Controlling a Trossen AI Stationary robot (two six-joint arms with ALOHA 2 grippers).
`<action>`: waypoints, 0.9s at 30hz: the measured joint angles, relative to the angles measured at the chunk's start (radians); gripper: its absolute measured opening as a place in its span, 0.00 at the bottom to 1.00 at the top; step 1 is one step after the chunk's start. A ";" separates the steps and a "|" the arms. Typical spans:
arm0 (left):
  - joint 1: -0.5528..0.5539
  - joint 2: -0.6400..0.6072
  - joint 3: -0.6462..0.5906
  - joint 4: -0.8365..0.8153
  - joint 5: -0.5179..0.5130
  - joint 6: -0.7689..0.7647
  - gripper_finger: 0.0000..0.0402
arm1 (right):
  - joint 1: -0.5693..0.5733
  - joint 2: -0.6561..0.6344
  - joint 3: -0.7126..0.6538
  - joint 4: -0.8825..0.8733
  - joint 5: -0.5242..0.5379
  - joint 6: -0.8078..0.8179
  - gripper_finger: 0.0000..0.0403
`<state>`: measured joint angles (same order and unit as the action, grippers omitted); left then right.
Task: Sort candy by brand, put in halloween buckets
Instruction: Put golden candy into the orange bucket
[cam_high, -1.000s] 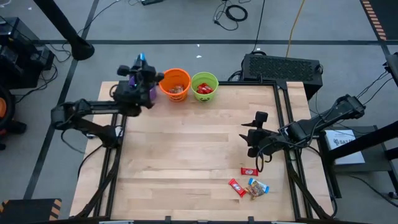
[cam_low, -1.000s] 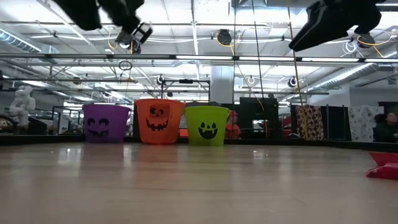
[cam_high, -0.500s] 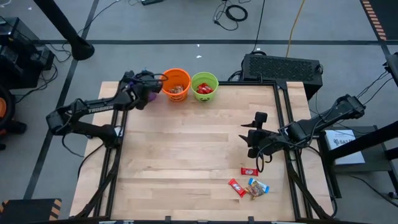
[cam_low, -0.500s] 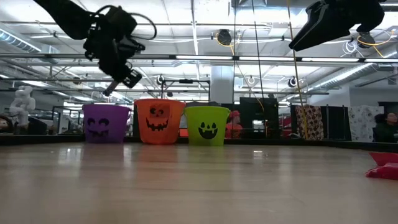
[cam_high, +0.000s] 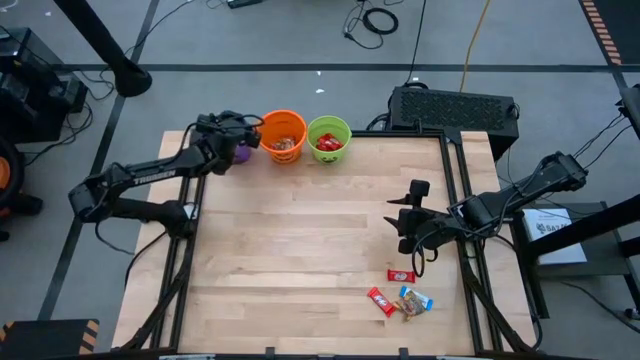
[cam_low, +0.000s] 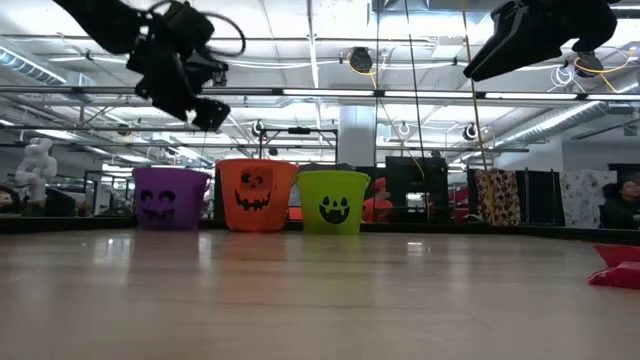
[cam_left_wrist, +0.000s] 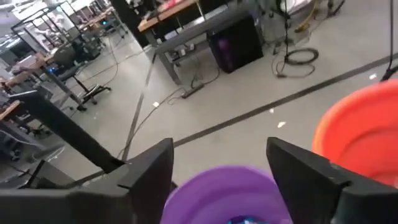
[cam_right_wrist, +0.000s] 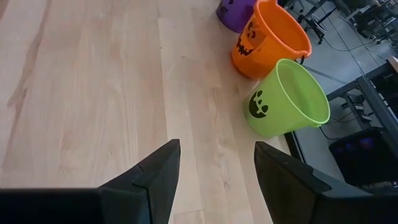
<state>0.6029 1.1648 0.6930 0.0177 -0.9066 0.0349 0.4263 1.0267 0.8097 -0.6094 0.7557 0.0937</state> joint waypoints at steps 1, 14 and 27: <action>-0.013 -0.017 0.011 -0.013 -0.003 0.001 0.67 | 0.000 0.000 0.000 0.000 -0.001 0.000 0.49; -0.410 -0.275 0.133 -0.068 0.246 -0.079 0.56 | 0.000 0.000 0.000 -0.001 -0.001 0.058 0.49; -0.844 -0.099 0.082 -0.023 0.424 -0.238 0.45 | 0.000 0.003 0.000 -0.014 -0.084 0.374 0.49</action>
<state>-0.2416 1.0659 0.7753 -0.0053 -0.4824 -0.2035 0.4267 1.0302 0.8097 -0.6239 0.6719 0.4680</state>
